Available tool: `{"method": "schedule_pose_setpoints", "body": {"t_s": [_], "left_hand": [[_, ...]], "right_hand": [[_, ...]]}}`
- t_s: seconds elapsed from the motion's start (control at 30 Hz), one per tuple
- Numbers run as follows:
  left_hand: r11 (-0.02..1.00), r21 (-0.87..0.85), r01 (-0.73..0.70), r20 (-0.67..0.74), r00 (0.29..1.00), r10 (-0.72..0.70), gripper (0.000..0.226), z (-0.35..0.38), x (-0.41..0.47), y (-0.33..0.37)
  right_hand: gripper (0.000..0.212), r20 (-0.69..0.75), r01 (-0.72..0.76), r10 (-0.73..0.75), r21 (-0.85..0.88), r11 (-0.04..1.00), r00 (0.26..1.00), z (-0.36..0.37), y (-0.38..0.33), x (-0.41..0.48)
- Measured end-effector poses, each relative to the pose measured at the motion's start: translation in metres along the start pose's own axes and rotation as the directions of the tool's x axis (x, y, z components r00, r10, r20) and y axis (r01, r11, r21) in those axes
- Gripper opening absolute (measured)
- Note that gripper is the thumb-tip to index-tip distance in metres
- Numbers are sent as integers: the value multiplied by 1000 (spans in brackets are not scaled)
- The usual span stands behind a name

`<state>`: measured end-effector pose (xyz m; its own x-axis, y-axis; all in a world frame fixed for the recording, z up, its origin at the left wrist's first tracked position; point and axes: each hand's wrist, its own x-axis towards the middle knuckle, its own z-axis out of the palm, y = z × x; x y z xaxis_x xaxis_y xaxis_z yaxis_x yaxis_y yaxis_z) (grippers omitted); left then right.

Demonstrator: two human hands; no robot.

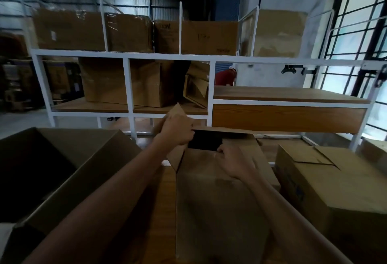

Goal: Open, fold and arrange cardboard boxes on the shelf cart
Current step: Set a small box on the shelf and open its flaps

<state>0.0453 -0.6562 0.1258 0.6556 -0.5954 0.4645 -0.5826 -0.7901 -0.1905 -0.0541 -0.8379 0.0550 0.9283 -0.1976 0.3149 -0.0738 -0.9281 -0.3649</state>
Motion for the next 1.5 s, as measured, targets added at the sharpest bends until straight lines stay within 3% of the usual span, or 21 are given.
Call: {"method": "schedule_pose_setpoints", "body": {"t_s": [0.07,0.13,0.17,0.2,0.27,0.33,0.47,0.6,0.67,0.77,0.93,1.0,1.13,1.33,1.5], "left_hand": [[969,-217,116,65,992,-104,23,22,-3,-22],[820,-478,314,317,933,-173,24,47,-19,-29],[675,-579,458,456,868,-198,28,60,-33,-28],[458,-668,587,561,801,-207,35,72,-47,-25],[129,-725,677,644,731,-225,46,88,-74,-15],[11,-756,654,632,735,-247,47,88,-91,-4],[119,-825,552,509,818,-266,37,75,-93,3],[355,-789,501,455,865,-210,41,70,-83,-12],[480,-755,448,409,893,-189,32,51,-75,-15],[627,-708,325,345,934,-94,25,29,-54,-14],[818,-560,135,361,928,94,31,27,-21,1],[834,-543,94,352,928,125,30,32,-4,3],[828,-550,107,311,947,84,31,40,28,1],[813,-577,77,104,994,-20,35,51,85,-5],[780,-615,116,189,982,2,37,85,130,-13]], "right_hand": [[18,-3,10,-10,3,1000,1000,-2,-4,-4],[19,-6,20,-20,-22,1000,1000,-5,-8,-7],[18,-3,28,-28,-35,999,1000,-5,-8,-7],[17,-6,33,-33,-39,999,999,-6,-9,-8],[17,-20,34,-34,-37,999,999,-6,-9,-7],[18,-13,30,-31,-52,998,999,-7,-11,-8],[23,10,18,-17,-80,997,1000,-11,-14,-12],[30,38,65,-59,-178,982,998,-12,-16,-26],[32,44,102,-95,-199,975,994,-14,-15,-30],[30,91,110,-98,-136,985,991,-20,-7,-27],[27,119,99,-102,28,995,988,-35,4,-15],[26,141,95,-102,51,994,985,-41,14,-4],[34,187,105,-89,-81,991,978,-47,46,30],[57,143,51,-22,-201,978,990,-50,80,99],[47,79,36,-17,-254,967,997,-49,107,145]]}}
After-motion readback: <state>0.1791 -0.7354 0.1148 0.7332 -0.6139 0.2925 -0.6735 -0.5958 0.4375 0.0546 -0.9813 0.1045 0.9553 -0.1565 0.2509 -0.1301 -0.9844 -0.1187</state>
